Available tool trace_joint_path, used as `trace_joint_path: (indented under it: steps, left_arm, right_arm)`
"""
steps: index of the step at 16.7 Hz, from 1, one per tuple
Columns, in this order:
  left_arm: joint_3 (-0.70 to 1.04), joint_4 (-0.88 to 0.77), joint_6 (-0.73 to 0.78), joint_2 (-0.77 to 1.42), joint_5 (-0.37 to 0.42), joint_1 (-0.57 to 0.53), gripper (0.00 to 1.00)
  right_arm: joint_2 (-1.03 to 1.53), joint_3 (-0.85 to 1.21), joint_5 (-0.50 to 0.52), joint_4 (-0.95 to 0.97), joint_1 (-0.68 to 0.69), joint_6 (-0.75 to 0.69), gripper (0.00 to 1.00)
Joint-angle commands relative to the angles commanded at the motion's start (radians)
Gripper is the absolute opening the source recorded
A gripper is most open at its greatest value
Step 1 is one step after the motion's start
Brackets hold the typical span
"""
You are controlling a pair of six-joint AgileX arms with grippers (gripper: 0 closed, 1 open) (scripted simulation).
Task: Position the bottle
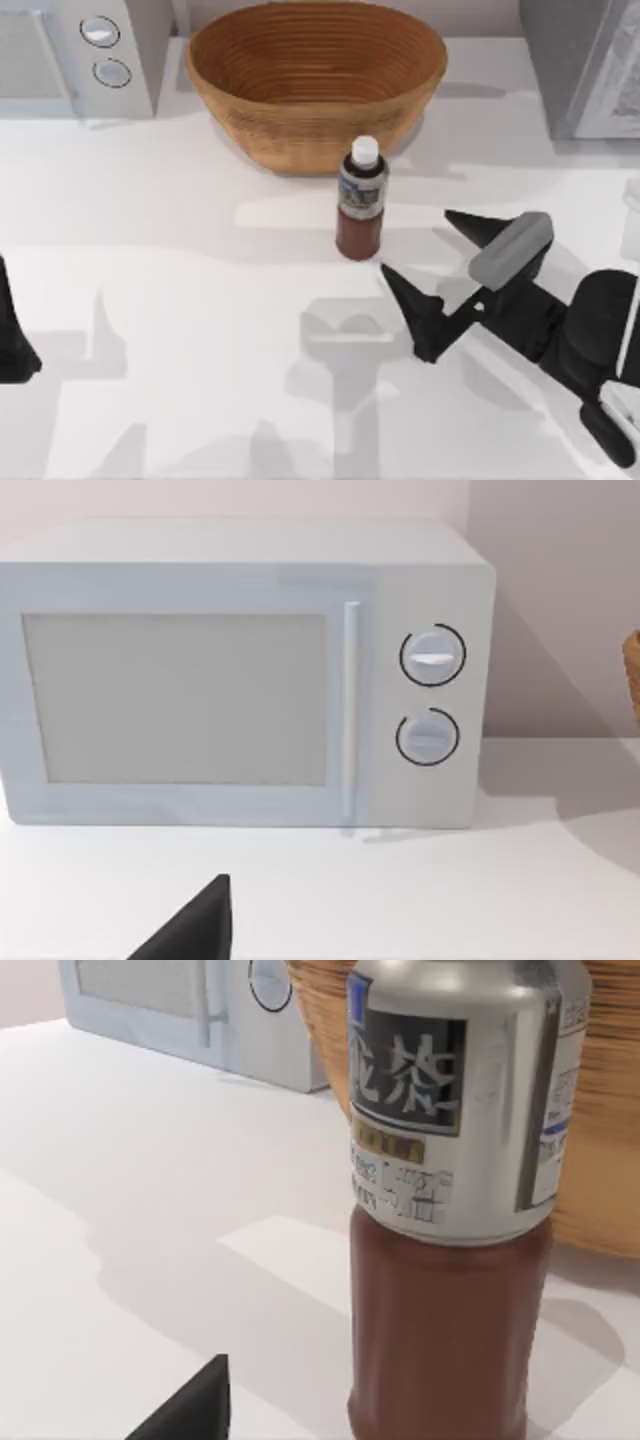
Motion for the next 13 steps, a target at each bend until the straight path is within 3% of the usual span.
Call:
trace_joint_path:
  steps: [13]
  left_arm:
    - [0.000, 0.000, 0.000, 0.000, 0.000, 0.000, 1.00]
  right_arm:
    - [0.049, 0.190, 0.037, -0.141, 0.036, -0.001, 1.00]
